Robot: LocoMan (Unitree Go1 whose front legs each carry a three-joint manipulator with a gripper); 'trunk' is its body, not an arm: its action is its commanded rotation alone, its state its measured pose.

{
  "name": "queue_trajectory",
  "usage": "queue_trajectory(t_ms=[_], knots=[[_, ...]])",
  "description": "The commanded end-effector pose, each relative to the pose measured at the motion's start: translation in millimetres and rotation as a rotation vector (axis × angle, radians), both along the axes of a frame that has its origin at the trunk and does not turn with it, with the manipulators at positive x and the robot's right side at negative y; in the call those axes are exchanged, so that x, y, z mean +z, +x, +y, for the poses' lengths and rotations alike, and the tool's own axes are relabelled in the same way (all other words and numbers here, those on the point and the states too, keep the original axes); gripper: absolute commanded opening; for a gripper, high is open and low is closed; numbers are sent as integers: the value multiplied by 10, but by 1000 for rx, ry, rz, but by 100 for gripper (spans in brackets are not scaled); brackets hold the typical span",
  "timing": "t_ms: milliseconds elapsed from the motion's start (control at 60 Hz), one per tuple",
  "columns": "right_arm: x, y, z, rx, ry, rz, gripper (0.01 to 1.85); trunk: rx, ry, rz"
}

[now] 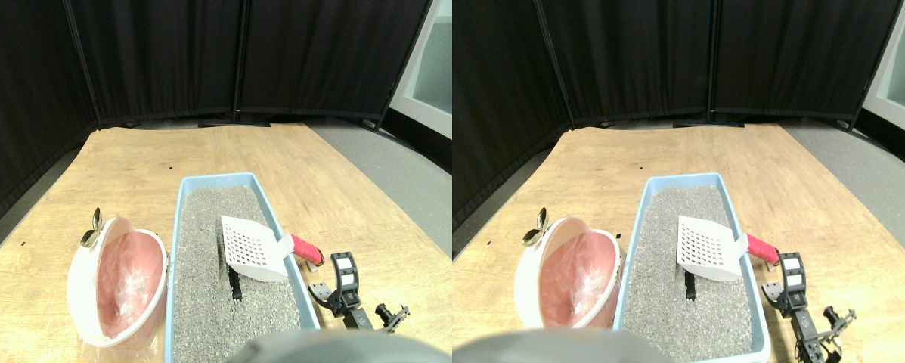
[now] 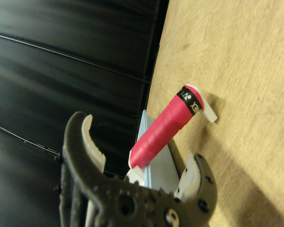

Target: Scoop (unimanual)

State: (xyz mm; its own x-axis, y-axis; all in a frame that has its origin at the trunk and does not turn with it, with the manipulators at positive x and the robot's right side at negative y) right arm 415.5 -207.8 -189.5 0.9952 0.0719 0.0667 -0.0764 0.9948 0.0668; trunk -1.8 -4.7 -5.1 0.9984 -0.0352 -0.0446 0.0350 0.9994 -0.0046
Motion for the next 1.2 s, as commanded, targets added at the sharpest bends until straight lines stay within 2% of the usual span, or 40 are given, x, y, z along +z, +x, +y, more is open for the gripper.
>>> queue_trajectory(t_ms=[17, 83, 417, 683, 867, 1067, 1200], knots=[[41, 21, -7, -2, 10, -44, 86, 3, -23, 7], [28, 47, -3, -4, 27, -28, 86, 7, -28, 11], [6, 192, -1, 16, 61, 4, 86, 18, -37, 7], [-51, 311, -23, 13, 73, 47, 85, 23, -45, 11], [-83, 354, -31, 13, 103, 66, 85, 23, -47, 13], [-112, 366, -40, -13, 138, 123, 88, 25, -49, 15], [-100, 384, -33, -15, 139, 140, 89, 27, -55, 10]])
